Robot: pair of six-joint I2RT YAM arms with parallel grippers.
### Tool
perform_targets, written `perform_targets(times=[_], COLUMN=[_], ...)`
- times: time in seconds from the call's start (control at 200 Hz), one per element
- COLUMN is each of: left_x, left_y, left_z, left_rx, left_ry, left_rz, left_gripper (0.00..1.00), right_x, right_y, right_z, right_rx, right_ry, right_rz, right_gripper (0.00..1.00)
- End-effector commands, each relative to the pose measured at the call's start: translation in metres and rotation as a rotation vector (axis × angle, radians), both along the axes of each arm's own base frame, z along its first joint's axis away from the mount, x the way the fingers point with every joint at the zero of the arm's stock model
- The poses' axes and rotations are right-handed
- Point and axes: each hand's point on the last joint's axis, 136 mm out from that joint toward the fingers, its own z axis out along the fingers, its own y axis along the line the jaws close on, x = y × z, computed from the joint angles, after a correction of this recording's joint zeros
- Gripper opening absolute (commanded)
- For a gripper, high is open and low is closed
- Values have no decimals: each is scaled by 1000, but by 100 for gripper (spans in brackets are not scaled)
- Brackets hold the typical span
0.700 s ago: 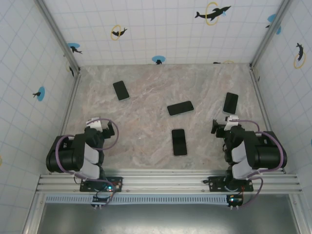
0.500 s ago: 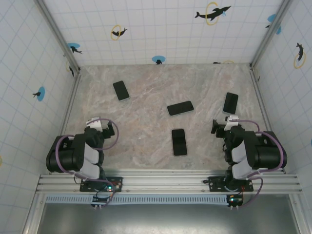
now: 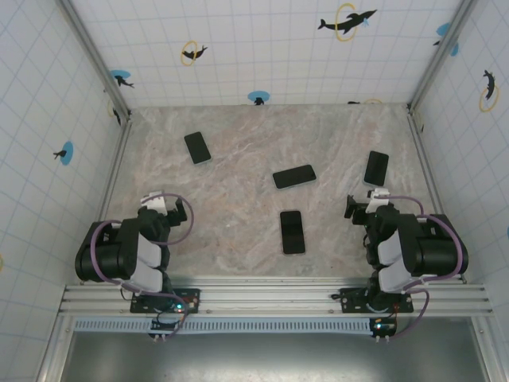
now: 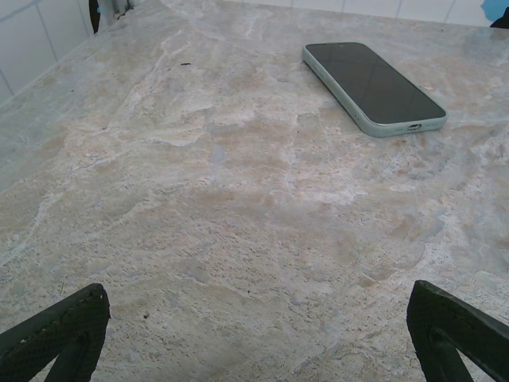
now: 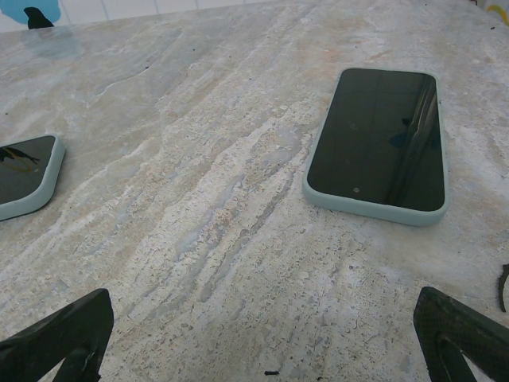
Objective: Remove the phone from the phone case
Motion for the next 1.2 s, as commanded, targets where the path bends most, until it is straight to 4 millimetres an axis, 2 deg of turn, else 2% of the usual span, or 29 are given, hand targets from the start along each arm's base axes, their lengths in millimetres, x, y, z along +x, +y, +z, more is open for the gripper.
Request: perform_targets(times=[0.0, 0.21, 0.375, 0.465, 0.656, 0.731, 0.826, 0.956, 1.076, 1.191], left_x=[2, 10, 19, 29, 41, 48, 54, 69, 86, 106], left_y=[-1, 9, 12, 15, 10, -1, -5, -18, -26, -35], left_z=[5, 17, 42, 56, 64, 63, 61, 67, 66, 60], left_rx=[-11, 3, -10, -85, -270, -316, -338, -386, -341, -322], left_ry=[-25, -20, -14, 21, 182, 246, 305, 324, 357, 389], left_rz=[-5, 62, 106, 160, 241, 210, 220, 175, 171, 159], left_gripper=[98, 98, 98, 98, 98, 98, 98, 98, 98, 98], right_x=[-3, 2, 15, 24, 30, 26, 20, 13, 4, -7], right_y=[-1, 2, 13, 30, 75, 94, 115, 139, 164, 189], right_z=[3, 13, 41, 54, 78, 82, 86, 97, 105, 104], right_rx=[-5, -6, 16, 39, 53, 53, 59, 78, 78, 41], right_ry=[-17, -13, -42, -15, 33, 45, 62, 85, 102, 137], right_rz=[-4, 12, 65, 142, 322, 398, 475, 570, 664, 755], right_gripper=[99, 99, 99, 99, 99, 99, 99, 99, 99, 99])
